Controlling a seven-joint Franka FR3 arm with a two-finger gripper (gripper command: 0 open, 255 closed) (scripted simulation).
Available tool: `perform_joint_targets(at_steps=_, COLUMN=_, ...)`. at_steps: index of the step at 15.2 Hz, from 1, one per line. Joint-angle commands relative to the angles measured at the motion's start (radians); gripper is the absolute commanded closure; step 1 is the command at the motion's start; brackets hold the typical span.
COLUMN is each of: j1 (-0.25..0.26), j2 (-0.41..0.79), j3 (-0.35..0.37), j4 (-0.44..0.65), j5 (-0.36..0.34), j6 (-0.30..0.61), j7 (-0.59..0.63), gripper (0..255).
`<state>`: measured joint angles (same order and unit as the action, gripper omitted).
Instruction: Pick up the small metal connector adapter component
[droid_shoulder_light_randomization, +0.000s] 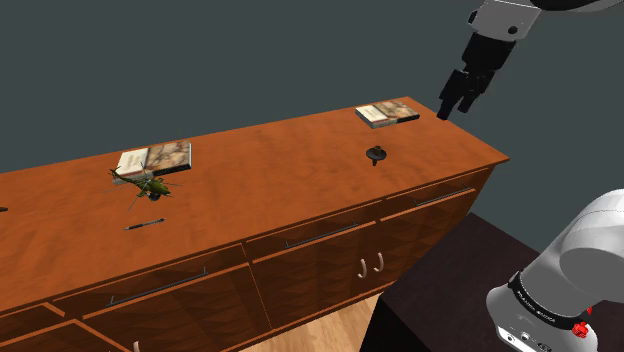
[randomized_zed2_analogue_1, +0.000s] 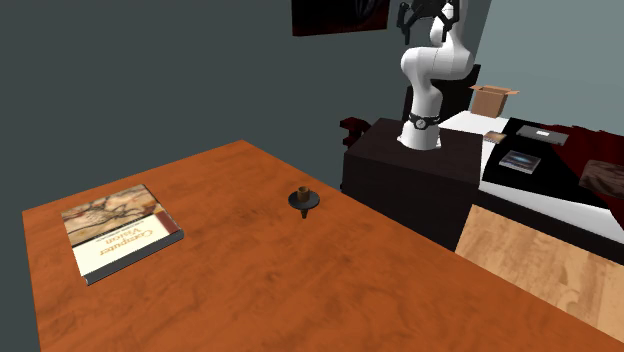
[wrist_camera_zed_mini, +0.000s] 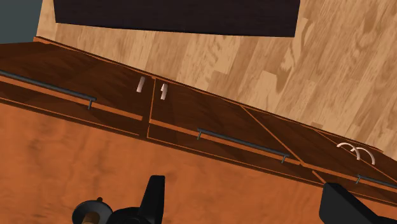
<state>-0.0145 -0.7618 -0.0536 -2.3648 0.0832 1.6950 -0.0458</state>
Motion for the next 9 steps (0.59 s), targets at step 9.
perform_joint_targets(at_steps=9, j1=-0.014, j2=0.253, j3=-0.049, j4=0.018, j5=-0.03, j6=0.21, j7=-0.07, gripper=0)
